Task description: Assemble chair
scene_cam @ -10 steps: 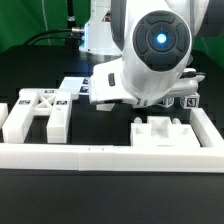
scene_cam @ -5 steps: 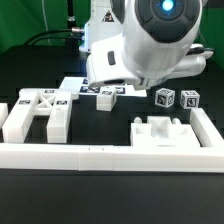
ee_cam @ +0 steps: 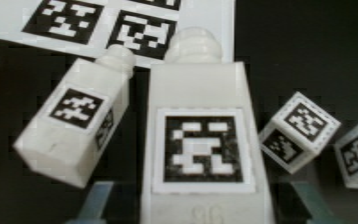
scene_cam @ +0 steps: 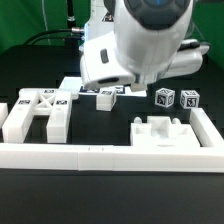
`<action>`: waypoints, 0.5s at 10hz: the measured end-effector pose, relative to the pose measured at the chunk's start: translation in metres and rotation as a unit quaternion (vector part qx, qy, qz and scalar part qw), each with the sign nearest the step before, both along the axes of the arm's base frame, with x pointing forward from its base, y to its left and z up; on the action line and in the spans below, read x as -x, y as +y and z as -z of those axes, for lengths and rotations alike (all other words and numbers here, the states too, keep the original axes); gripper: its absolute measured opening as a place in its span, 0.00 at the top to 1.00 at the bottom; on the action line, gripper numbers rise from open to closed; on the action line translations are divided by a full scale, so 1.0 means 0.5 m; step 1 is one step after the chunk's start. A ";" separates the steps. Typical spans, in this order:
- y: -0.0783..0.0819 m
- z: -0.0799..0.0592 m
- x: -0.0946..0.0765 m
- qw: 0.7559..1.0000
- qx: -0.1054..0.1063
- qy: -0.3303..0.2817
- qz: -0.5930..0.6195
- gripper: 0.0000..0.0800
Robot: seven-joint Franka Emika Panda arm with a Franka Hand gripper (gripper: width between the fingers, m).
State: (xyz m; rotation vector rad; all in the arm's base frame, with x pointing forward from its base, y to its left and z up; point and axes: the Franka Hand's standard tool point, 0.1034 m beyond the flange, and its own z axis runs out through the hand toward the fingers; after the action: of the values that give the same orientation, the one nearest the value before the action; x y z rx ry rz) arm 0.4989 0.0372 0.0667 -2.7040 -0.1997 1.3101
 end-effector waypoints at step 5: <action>0.000 -0.078 -0.079 0.984 0.008 -0.178 0.017 0.64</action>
Offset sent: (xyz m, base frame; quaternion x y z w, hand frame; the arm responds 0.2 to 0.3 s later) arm 0.0000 0.0000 0.0000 0.0000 0.2571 0.0000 0.9664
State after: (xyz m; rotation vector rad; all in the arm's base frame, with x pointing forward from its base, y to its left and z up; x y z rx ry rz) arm 0.5385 0.0374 0.1057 -2.9209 -0.1771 0.8134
